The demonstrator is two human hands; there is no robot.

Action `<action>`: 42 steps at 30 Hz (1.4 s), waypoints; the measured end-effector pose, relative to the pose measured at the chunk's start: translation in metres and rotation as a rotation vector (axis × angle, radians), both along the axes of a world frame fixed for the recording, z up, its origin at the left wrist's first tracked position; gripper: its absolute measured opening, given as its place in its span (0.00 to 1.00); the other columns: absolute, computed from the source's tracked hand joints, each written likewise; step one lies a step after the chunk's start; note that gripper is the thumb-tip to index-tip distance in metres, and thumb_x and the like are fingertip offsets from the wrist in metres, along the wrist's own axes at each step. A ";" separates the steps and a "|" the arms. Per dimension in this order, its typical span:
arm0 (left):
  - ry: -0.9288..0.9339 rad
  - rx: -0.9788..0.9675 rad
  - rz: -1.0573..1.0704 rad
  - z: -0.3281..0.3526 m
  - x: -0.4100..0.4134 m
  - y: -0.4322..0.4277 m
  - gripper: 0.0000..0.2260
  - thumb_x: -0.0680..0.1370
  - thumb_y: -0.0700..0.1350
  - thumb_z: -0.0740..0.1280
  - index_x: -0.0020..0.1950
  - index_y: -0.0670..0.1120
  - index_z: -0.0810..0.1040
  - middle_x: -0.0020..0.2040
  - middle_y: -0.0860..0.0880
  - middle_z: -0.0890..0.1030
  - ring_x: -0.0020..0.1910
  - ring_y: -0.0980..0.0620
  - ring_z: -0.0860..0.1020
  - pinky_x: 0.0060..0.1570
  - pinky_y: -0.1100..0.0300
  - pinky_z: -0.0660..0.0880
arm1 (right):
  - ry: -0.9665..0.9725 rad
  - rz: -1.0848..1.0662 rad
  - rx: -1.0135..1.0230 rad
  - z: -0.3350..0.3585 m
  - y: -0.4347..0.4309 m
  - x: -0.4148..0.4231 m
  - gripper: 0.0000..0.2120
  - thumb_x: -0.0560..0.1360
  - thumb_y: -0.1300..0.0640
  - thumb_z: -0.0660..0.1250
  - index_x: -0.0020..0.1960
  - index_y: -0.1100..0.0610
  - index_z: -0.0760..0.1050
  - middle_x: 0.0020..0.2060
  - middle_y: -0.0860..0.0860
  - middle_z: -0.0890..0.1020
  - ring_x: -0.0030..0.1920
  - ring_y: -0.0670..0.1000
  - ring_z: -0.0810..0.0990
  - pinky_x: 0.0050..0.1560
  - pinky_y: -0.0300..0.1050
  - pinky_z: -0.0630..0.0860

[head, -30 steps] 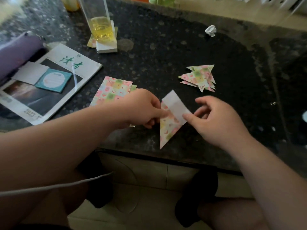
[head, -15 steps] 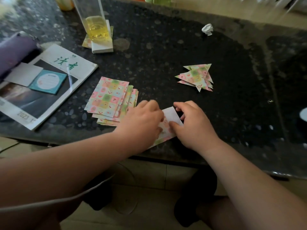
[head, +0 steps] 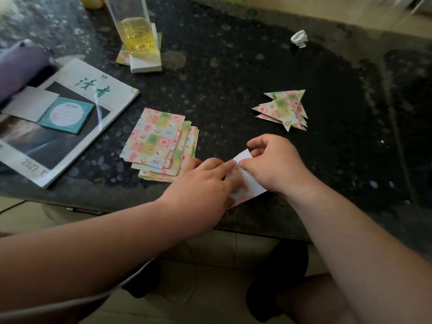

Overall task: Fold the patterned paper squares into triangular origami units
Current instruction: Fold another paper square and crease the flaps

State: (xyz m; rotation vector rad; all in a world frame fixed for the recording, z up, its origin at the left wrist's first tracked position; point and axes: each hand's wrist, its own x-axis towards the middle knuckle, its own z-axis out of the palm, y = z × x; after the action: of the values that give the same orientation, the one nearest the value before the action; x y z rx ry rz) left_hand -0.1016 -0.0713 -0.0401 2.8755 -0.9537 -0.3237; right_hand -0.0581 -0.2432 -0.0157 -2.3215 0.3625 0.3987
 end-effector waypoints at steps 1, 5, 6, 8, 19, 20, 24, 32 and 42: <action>0.000 -0.007 0.000 0.000 0.000 0.000 0.23 0.84 0.58 0.56 0.80 0.59 0.61 0.83 0.52 0.56 0.78 0.49 0.57 0.71 0.47 0.58 | -0.016 0.005 -0.017 -0.001 -0.001 0.001 0.18 0.75 0.59 0.75 0.63 0.50 0.78 0.47 0.43 0.79 0.49 0.44 0.79 0.44 0.36 0.73; 0.008 -0.004 0.012 0.001 0.000 0.002 0.25 0.84 0.59 0.56 0.80 0.56 0.60 0.82 0.54 0.56 0.79 0.49 0.56 0.73 0.46 0.58 | -0.081 0.078 -0.083 -0.001 -0.006 -0.001 0.07 0.77 0.59 0.72 0.50 0.47 0.80 0.43 0.42 0.80 0.44 0.41 0.78 0.37 0.34 0.70; 0.017 0.011 0.014 0.001 -0.001 0.002 0.25 0.84 0.59 0.55 0.81 0.55 0.59 0.83 0.54 0.55 0.79 0.50 0.55 0.74 0.46 0.57 | -0.100 0.104 -0.086 -0.001 -0.008 -0.003 0.06 0.78 0.57 0.72 0.49 0.46 0.80 0.43 0.42 0.80 0.43 0.41 0.78 0.37 0.34 0.70; 0.021 0.032 0.005 0.002 -0.001 0.002 0.25 0.84 0.59 0.54 0.81 0.54 0.58 0.83 0.54 0.54 0.79 0.49 0.54 0.75 0.45 0.57 | -0.137 0.149 -0.082 -0.001 -0.009 -0.007 0.04 0.78 0.55 0.72 0.47 0.46 0.80 0.42 0.41 0.80 0.43 0.41 0.79 0.38 0.34 0.71; 0.069 0.092 -0.002 0.008 0.000 0.000 0.27 0.85 0.59 0.50 0.83 0.56 0.49 0.84 0.54 0.46 0.82 0.50 0.47 0.79 0.43 0.50 | -0.454 0.294 -0.088 -0.024 -0.020 -0.014 0.03 0.78 0.58 0.71 0.47 0.54 0.84 0.43 0.46 0.80 0.46 0.45 0.78 0.48 0.45 0.79; 0.072 0.096 -0.001 0.009 0.001 0.000 0.27 0.85 0.60 0.50 0.83 0.56 0.48 0.84 0.54 0.46 0.82 0.50 0.47 0.79 0.42 0.49 | -0.471 0.309 -0.097 -0.025 -0.021 -0.015 0.03 0.78 0.58 0.71 0.47 0.54 0.83 0.43 0.46 0.80 0.46 0.46 0.78 0.48 0.45 0.79; 0.070 0.117 0.001 0.009 0.000 -0.001 0.28 0.85 0.60 0.50 0.83 0.54 0.48 0.84 0.53 0.46 0.82 0.50 0.47 0.79 0.43 0.49 | -0.479 0.349 -0.127 -0.028 -0.023 -0.017 0.03 0.78 0.59 0.70 0.47 0.53 0.82 0.43 0.45 0.79 0.48 0.46 0.76 0.50 0.44 0.78; 0.022 0.145 -0.017 0.008 -0.003 -0.001 0.29 0.84 0.60 0.52 0.83 0.51 0.52 0.83 0.51 0.51 0.79 0.47 0.54 0.76 0.43 0.56 | -0.549 0.348 -0.141 -0.036 -0.029 -0.017 0.04 0.78 0.57 0.71 0.48 0.53 0.85 0.44 0.46 0.78 0.48 0.45 0.75 0.46 0.45 0.78; 0.020 0.117 -0.026 0.008 -0.003 0.003 0.28 0.84 0.59 0.54 0.82 0.52 0.53 0.81 0.51 0.54 0.78 0.47 0.56 0.76 0.42 0.56 | -0.572 0.404 -0.073 -0.041 -0.033 -0.020 0.06 0.78 0.58 0.71 0.51 0.53 0.87 0.41 0.45 0.77 0.41 0.45 0.77 0.40 0.48 0.78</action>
State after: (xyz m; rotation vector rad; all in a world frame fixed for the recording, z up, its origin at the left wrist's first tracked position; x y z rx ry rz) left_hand -0.1043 -0.0685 -0.0317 2.9596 -1.0020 -0.4238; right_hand -0.0783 -0.2761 -0.0562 -2.4507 -0.3790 -0.1036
